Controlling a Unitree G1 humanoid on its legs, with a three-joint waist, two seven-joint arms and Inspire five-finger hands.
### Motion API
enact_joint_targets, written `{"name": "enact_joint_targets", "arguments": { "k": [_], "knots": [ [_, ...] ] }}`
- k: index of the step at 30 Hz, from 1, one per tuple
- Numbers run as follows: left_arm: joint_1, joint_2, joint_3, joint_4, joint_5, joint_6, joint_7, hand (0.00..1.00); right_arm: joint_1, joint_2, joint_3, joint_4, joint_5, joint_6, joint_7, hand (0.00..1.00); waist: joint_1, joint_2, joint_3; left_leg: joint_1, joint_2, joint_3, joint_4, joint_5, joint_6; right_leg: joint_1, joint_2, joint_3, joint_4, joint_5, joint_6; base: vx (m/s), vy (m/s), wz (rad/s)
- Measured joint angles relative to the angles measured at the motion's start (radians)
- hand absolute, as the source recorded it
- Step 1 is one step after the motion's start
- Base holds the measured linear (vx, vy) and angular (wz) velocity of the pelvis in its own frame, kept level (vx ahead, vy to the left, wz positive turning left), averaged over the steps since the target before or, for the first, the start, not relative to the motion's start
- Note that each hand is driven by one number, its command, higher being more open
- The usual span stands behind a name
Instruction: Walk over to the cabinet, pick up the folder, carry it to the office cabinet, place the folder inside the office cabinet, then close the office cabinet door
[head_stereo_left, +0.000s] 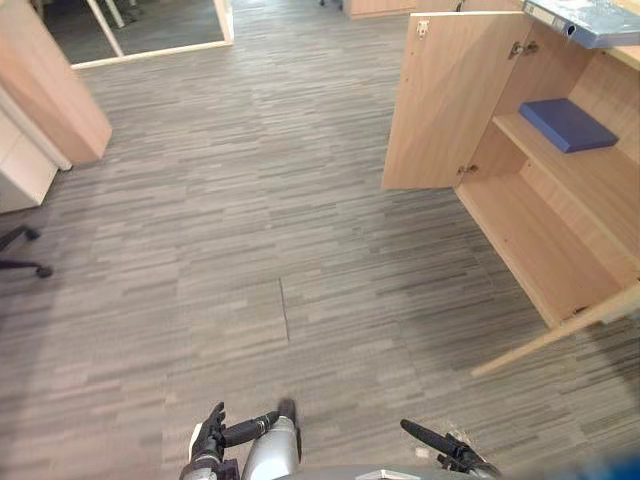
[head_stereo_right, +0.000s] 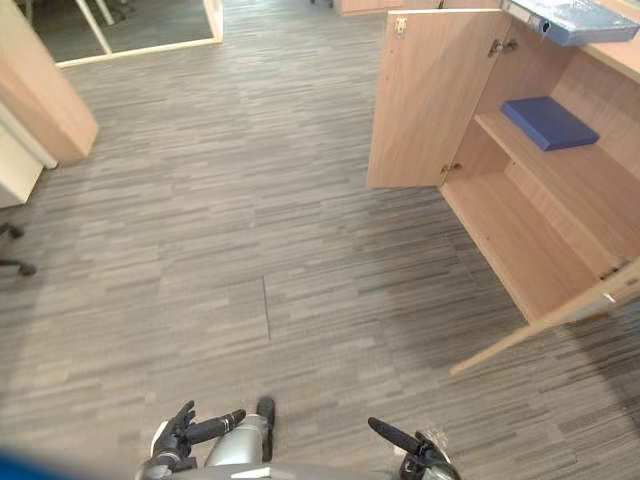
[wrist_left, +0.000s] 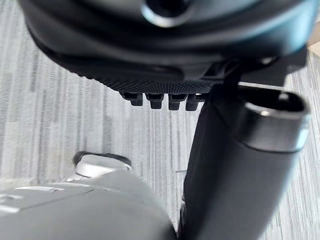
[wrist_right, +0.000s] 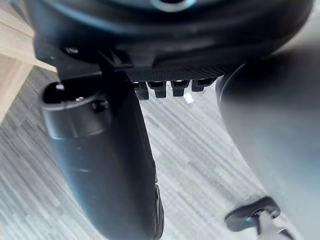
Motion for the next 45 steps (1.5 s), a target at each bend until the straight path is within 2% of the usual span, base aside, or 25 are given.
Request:
{"name": "enact_joint_targets", "arguments": {
  "k": [1, 3, 4, 6, 7, 9, 11, 13, 14, 15, 17, 20, 22, 24, 26, 29, 32, 35, 37, 38, 39, 41, 42, 43, 45],
  "knots": [
    [0.016, 0.003, -0.004, 0.003, 0.001, 0.003, 0.001, 1.0, 0.003, -0.009, -0.013, -0.036, 0.003, -0.001, 0.003, 1.0, -0.001, -0.013, -0.013, 0.078, -0.054, 0.052, -0.058, -0.01, 0.045, -0.09, -0.076, 0.002, 0.169, 0.096, -0.13, 0.59, 0.572, -0.71],
    [0.014, 0.003, -0.007, 0.026, 0.003, 0.009, 0.003, 1.0, -0.004, -0.034, -0.017, -0.072, 0.046, -0.014, 0.004, 1.0, -0.023, -0.01, -0.013, 0.189, -0.111, 0.074, -0.122, -0.019, 0.103, -0.218, -0.147, -0.066, 0.494, 0.153, -0.207, 0.48, 0.411, -0.34],
    [0.013, -0.001, -0.016, 0.032, 0.006, 0.011, 0.004, 1.0, -0.015, -0.04, -0.015, -0.071, 0.071, -0.014, 0.006, 1.0, -0.027, 0.006, -0.003, 0.232, -0.115, 0.074, -0.146, -0.02, 0.11, -0.232, -0.144, -0.109, 0.562, 0.136, -0.203, 0.36, 0.266, -0.25],
    [0.009, -0.015, -0.074, 0.04, 0.061, 0.009, -0.003, 1.0, -0.029, -0.053, 0.003, -0.072, 0.126, -0.021, -0.012, 1.0, -0.031, 0.062, 0.019, 0.368, -0.094, 0.068, -0.237, -0.019, 0.113, -0.242, -0.056, -0.344, 0.63, -0.035, -0.106, 0.44, 0.275, -0.27],
    [0.004, -0.016, -0.086, 0.045, 0.068, 0.009, -0.004, 1.0, -0.03, -0.056, 0.005, -0.075, 0.139, -0.023, -0.012, 1.0, -0.031, 0.075, 0.028, 0.391, -0.087, 0.066, -0.252, -0.019, 0.113, -0.245, -0.027, -0.394, 0.607, -0.073, -0.085, 0.42, 0.198, -0.24],
    [-0.012, -0.016, -0.102, 0.058, 0.079, 0.01, -0.013, 1.0, -0.025, -0.029, 0.039, -0.114, 0.168, -0.026, -0.009, 1.0, -0.039, 0.087, 0.043, 0.445, -0.069, 0.067, -0.3, -0.021, 0.11, -0.293, 0.115, -0.508, 0.358, -0.126, -0.022, 0.31, 0.054, -0.22],
    [-0.027, -0.011, -0.102, 0.059, 0.079, 0.011, -0.013, 1.0, -0.027, -0.011, 0.065, -0.123, 0.197, -0.028, -0.004, 1.0, -0.051, 0.071, 0.058, 0.47, -0.069, 0.067, -0.325, -0.027, 0.099, -0.332, 0.18, -0.529, 0.189, -0.116, -0.03, 0.29, -0.034, 0.06],
    [-0.041, -0.011, -0.102, 0.056, 0.08, 0.011, -0.012, 1.0, -0.006, 0.023, 0.069, -0.123, 0.206, -0.027, -0.007, 1.0, -0.051, 0.061, 0.064, 0.516, -0.068, 0.074, -0.361, -0.058, 0.078, -0.385, 0.225, -0.52, 0.031, -0.028, -0.061, 0.28, -0.083, 0.19],
    [-0.044, -0.011, -0.101, 0.056, 0.081, 0.01, -0.012, 1.0, 0.007, 0.025, 0.069, -0.136, 0.212, -0.027, -0.004, 1.0, -0.051, 0.056, 0.067, 0.539, -0.065, 0.072, -0.366, -0.084, 0.078, -0.392, 0.228, -0.513, 0.014, 0.032, -0.091, 0.33, -0.137, 0.15],
    [-0.045, -0.019, -0.092, 0.056, 0.081, 0.01, -0.011, 1.0, 0.024, 0.027, 0.064, -0.136, 0.236, -0.02, 0.001, 1.0, -0.048, 0.058, 0.066, 0.577, -0.04, 0.069, -0.362, -0.126, 0.064, -0.38, 0.246, -0.512, 0.052, 0.051, -0.168, 0.36, -0.163, 0.1],
    [-0.039, -0.029, -0.077, 0.056, 0.08, 0.011, -0.013, 1.0, 0.031, 0.032, 0.062, -0.136, 0.235, -0.022, 0.006, 1.0, -0.05, 0.068, 0.054, 0.58, -0.007, 0.069, -0.328, -0.14, 0.043, -0.365, 0.268, -0.522, 0.082, -0.008, -0.161, 0.43, -0.217, 0.06],
    [-0.048, -0.056, -0.049, 0.046, 0.078, 0.01, -0.017, 1.0, 0.056, 0.04, -0.005, -0.116, 0.236, -0.019, 0.019, 1.0, -0.066, 0.073, 0.05, 0.511, 0.063, 0.07, -0.045, -0.158, 0.013, -0.246, 0.326, -0.566, 0.023, -0.061, -0.157, 0.43, -0.276, 0.2],
    [-0.03, -0.104, 0.002, 0.015, 0.065, 0.008, -0.025, 1.0, 0.095, 0.029, -0.017, -0.113, 0.236, -0.013, 0.022, 1.0, -0.066, 0.106, 0.032, 0.329, 0.183, 0.073, 0.427, -0.061, -0.046, -0.135, 0.435, -0.573, -0.097, -0.063, -0.158, 0.32, -0.229, -0.16],
    [-0.028, -0.116, 0.023, 0.006, 0.055, 0.009, -0.04, 1.0, 0.104, 0.013, -0.017, -0.091, 0.237, -0.006, 0.023, 1.0, -0.064, 0.124, 0.029, 0.212, 0.262, 0.08, 0.693, 0.005, -0.05, -0.066, 0.5, -0.549, -0.152, -0.074, -0.164, 0.4, -0.112, -0.53],
    [-0.028, -0.105, 0.025, -0.005, 0.053, 0.007, -0.041, 1.0, 0.104, 0.01, -0.017, -0.06, 0.235, 0.006, 0.024, 1.0, -0.058, 0.106, 0.037, 0.155, 0.283, 0.112, 0.794, -0.01, -0.027, 0.01, 0.523, -0.507, -0.205, -0.078, -0.161, 0.47, -0.063, -0.69],
    [-0.029, -0.1, 0.04, -0.028, 0.032, 0.004, -0.034, 1.0, 0.1, -0.001, -0.018, -0.026, 0.235, 0.017, 0.024, 1.0, -0.045, 0.086, 0.044, 0.073, 0.252, 0.124, 0.643, -0.079, -0.022, 0.085, 0.525, -0.422, -0.276, -0.06, -0.148, 0.33, 0.001, -0.81],
    [-0.025, -0.127, 0.078, -0.047, 0.015, -0.006, -0.018, 1.0, 0.069, 0.002, -0.006, -0.034, 0.234, 0.017, 0.024, 1.0, -0.021, 0.086, 0.045, 0.051, 0.168, -0.066, 0.213, -0.116, -0.028, 0.106, 0.526, -0.298, -0.32, -0.056, -0.131, 0.31, 0.111, -1.19],
    [-0.024, -0.139, 0.105, -0.038, 0.006, -0.004, -0.01, 1.0, 0.063, 0.007, 0.06, -0.062, 0.234, 0.009, 0.024, 1.0, -0.015, 0.099, 0.034, 0.062, 0.117, -0.322, -0.034, -0.098, -0.028, 0.117, 0.527, -0.197, -0.315, -0.084, -0.085, 0.36, 0.222, -1.05],
    [-0.024, -0.153, 0.107, -0.018, -0.01, -0.003, -0.01, 1.0, 0.072, 0.005, 0.068, -0.086, 0.234, 0.004, 0.025, 1.0, -0.012, 0.122, 0.018, 0.088, 0.114, -0.302, -0.045, -0.022, -0.031, 0.112, 0.502, -0.143, -0.256, -0.126, -0.03, 0.47, 0.38, -1.1],
    [-0.023, -0.15, 0.115, -0.013, -0.012, -0.003, -0.009, 1.0, 0.084, 0.015, 0.071, -0.109, 0.234, 0.001, 0.025, 1.0, -0.001, 0.102, 0.014, 0.127, 0.09, -0.231, -0.045, -0.02, -0.037, 0.067, 0.442, -0.113, -0.127, -0.178, 0.016, 0.46, 0.478, -1.39],
    [-0.016, -0.139, 0.117, -0.011, -0.011, -0.01, -0.009, 1.0, 0.088, 0.031, 0.072, -0.133, 0.234, -0.003, 0.028, 1.0, 0.011, 0.07, -0.004, 0.167, 0.053, -0.156, -0.075, -0.031, -0.016, -0.04, 0.362, -0.104, 0.083, -0.218, 0.026, 0.44, 0.473, -1.52],
    [-0.016, -0.119, 0.115, -0.006, -0.013, -0.009, -0.01, 1.0, 0.082, 0.04, 0.067, -0.146, 0.232, -0.014, 0.03, 1.0, 0.002, 0.037, -0.002, 0.229, 0.004, -0.083, -0.104, -0.04, 0.018, -0.154, 0.252, -0.136, 0.341, -0.204, -0.023, 0.27, 0.307, -0.99],
    [-0.017, -0.109, 0.106, 0.003, -0.015, -0.004, -0.009, 1.0, 0.083, 0.028, 0.062, -0.14, 0.228, -0.02, 0.029, 1.0, -0.008, 0.032, 0.007, 0.295, -0.018, -0.059, -0.125, -0.051, 0.044, -0.162, 0.163, -0.253, 0.444, -0.195, -0.074, 0.28, 0.304, -0.69],
    [-0.012, -0.106, 0.105, 0.008, -0.02, -0.002, -0.008, 1.0, 0.092, 0.008, 0.061, -0.118, 0.206, -0.024, 0.026, 1.0, -0.003, 0.045, 0.014, 0.369, -0.013, -0.033, -0.162, -0.056, 0.055, -0.135, 0.107, -0.386, 0.477, -0.209, -0.089, 0.31, 0.327, -0.65],
    [0.004, -0.098, 0.101, 0.008, 0.001, -0.006, -0.01, 1.0, 0.094, -0.005, 0.072, -0.102, 0.148, -0.02, 0.027, 1.0, -0.004, 0.062, 0.007, 0.44, 0.014, 0.009, -0.226, -0.057, 0.058, -0.134, 0.099, -0.506, 0.436, -0.218, -0.07, 0.18, 0.197, -0.7]
  ]
}}
